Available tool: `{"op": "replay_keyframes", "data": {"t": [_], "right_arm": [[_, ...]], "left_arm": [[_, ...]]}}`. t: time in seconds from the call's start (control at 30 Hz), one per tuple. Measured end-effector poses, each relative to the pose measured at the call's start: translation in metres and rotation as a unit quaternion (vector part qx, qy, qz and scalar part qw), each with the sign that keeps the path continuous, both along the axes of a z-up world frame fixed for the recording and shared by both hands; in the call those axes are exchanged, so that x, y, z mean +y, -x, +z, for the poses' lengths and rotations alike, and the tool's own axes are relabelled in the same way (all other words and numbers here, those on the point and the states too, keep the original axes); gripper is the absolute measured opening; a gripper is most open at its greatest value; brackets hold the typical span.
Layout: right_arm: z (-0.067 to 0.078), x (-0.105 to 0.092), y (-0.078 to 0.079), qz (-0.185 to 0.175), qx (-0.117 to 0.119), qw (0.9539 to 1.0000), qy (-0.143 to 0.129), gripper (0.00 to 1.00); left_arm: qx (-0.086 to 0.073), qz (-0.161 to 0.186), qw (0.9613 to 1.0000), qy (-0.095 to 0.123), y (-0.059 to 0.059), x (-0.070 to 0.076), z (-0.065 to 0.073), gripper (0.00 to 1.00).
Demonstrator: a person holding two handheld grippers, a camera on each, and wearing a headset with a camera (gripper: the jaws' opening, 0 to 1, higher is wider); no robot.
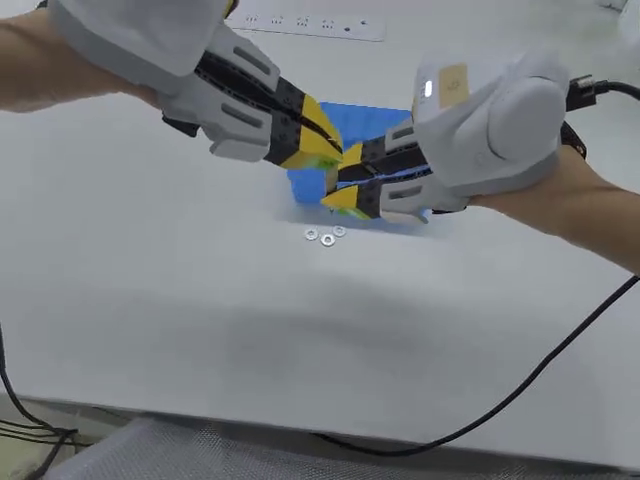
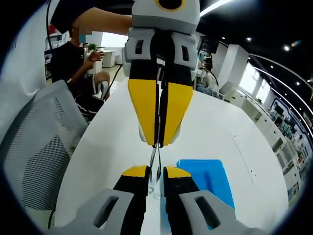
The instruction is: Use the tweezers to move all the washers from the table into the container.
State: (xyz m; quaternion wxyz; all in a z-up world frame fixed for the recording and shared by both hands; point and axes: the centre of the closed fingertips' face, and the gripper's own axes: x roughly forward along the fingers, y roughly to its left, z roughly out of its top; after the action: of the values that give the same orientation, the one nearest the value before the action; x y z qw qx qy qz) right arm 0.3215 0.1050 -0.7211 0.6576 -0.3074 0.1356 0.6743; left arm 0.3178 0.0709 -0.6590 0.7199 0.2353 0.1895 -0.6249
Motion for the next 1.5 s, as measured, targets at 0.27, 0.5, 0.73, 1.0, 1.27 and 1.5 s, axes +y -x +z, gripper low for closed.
{"op": "replay_keyframes", "data": {"t": [0.27,0.5,0.73,1.0,1.27,1.5], "right_arm": [[-0.022,0.004,0.008,0.013,0.006,0.9997,0.018,0.13],[-0.034,0.000,0.005,0.005,0.024,0.9995,0.021,0.13],[-0.040,-0.002,-0.001,-0.005,0.031,0.9993,0.018,0.13],[-0.048,-0.004,-0.008,-0.017,0.044,0.9987,0.016,0.13],[-0.054,-0.005,-0.009,-0.020,0.052,0.9983,0.016,0.13],[-0.056,-0.004,-0.012,-0.023,0.055,0.9981,0.014,0.13]], "left_arm": [[0.023,0.012,0.9996,0.009,0.004,0.003,-0.020,0.05],[0.039,0.020,0.9989,0.019,0.002,0.003,-0.032,0.05],[0.041,0.022,0.9987,0.020,-0.006,0.003,-0.037,0.05],[0.051,0.030,0.9979,0.026,-0.015,0.004,-0.047,0.05],[0.056,0.029,0.9978,0.023,-0.016,0.004,-0.054,0.05],[0.053,0.029,0.9979,0.023,-0.016,0.004,-0.053,0.05]]}}
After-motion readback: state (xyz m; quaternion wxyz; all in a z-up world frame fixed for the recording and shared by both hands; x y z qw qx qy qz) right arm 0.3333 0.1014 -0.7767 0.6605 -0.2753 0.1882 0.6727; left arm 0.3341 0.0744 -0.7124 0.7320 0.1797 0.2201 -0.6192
